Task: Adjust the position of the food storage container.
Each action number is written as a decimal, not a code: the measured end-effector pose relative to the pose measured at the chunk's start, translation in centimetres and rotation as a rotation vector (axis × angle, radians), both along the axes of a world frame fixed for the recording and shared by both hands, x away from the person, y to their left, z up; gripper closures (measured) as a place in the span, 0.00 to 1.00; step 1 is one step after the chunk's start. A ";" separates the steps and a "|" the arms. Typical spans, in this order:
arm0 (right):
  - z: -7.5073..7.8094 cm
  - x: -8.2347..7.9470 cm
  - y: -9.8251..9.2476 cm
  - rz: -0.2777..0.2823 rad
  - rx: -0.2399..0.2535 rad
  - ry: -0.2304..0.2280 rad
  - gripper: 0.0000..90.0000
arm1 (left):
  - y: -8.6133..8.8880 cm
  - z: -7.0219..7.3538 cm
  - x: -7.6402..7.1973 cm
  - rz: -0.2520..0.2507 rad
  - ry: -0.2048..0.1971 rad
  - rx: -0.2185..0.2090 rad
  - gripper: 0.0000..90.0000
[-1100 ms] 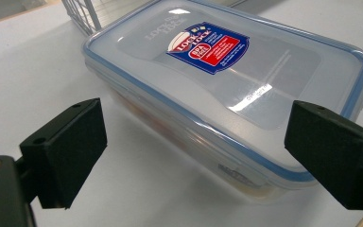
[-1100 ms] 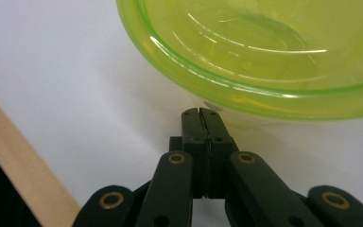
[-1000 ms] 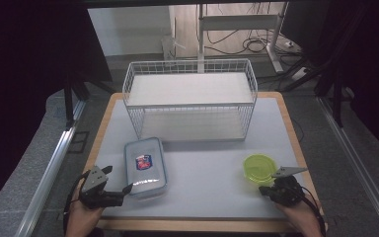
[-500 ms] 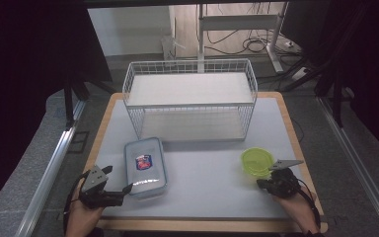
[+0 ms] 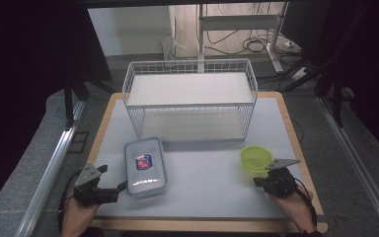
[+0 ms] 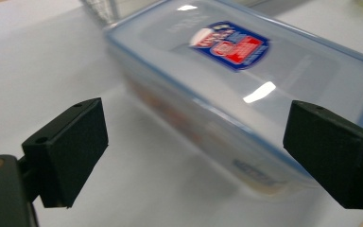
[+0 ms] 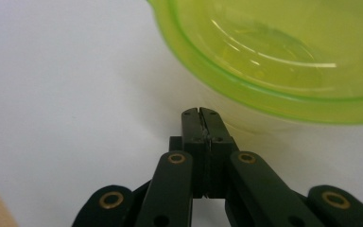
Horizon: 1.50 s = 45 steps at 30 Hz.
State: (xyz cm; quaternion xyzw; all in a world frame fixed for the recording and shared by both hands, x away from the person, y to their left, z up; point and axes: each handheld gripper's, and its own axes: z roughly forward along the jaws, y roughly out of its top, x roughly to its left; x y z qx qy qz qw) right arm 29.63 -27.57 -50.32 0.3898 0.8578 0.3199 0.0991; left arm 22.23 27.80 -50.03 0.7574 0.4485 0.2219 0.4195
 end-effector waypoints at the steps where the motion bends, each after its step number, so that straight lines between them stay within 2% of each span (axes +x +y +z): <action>1: 0.1 -0.2 0.1 0.004 0.004 -0.007 1.00 | 0.3 -0.1 0.0 0.000 -0.003 -0.002 0.08; 3: 0.4 -0.6 0.3 0.016 0.008 -0.020 1.00 | 1.0 -0.3 0.1 0.004 -0.011 -0.033 0.08; 5: 0.6 -1.0 0.6 0.022 0.015 -0.028 0.99 | 1.4 -0.6 0.3 0.000 0.007 -0.050 0.10; 9: 0.9 -1.6 1.0 0.038 0.026 -0.039 0.98 | 1.2 -1.3 0.5 -0.025 0.044 0.007 0.29; 11: 1.0 -1.8 1.3 0.044 0.035 -0.044 0.98 | 1.0 -1.7 0.7 -0.048 0.078 0.014 0.40; 15: 1.1 -2.3 1.8 0.061 0.048 -0.046 0.97 | 0.5 -2.3 0.9 -0.089 0.136 0.031 0.54; 17: 1.2 -2.4 2.0 0.073 0.050 -0.049 0.96 | 0.2 -2.6 1.0 -0.128 0.157 0.031 0.62; 19: 1.3 -2.6 2.2 0.080 0.055 -0.049 0.96 | -0.3 -2.6 0.9 -0.139 0.157 0.047 0.71; 24: 1.4 -2.7 2.6 0.090 0.068 -0.050 0.96 | -0.5 -2.8 1.0 -0.170 0.166 0.004 0.84; 28: 1.4 -2.8 2.7 0.088 0.082 -0.050 0.95 | -1.5 -2.7 1.1 -0.209 0.163 -0.010 0.88; 32: 1.5 -2.9 2.9 0.091 0.089 -0.056 0.95 | -3.2 -2.5 1.1 -0.264 0.152 0.011 0.88; 35: 1.5 -3.0 3.2 0.098 0.090 -0.058 0.96 | -4.4 -2.4 1.1 -0.287 0.140 0.026 0.88; 38: 1.6 -3.0 3.3 0.104 0.090 -0.064 0.96 | -5.4 -2.3 1.3 -0.313 0.140 0.023 0.88; 42: 1.5 -3.0 3.5 0.110 0.087 -0.063 0.96 | -6.9 -2.3 2.1 -0.326 0.154 -0.015 0.89; 45: 1.4 -3.1 3.5 0.109 0.085 -0.063 0.96 | -6.7 -2.0 2.4 -0.314 0.149 0.007 0.93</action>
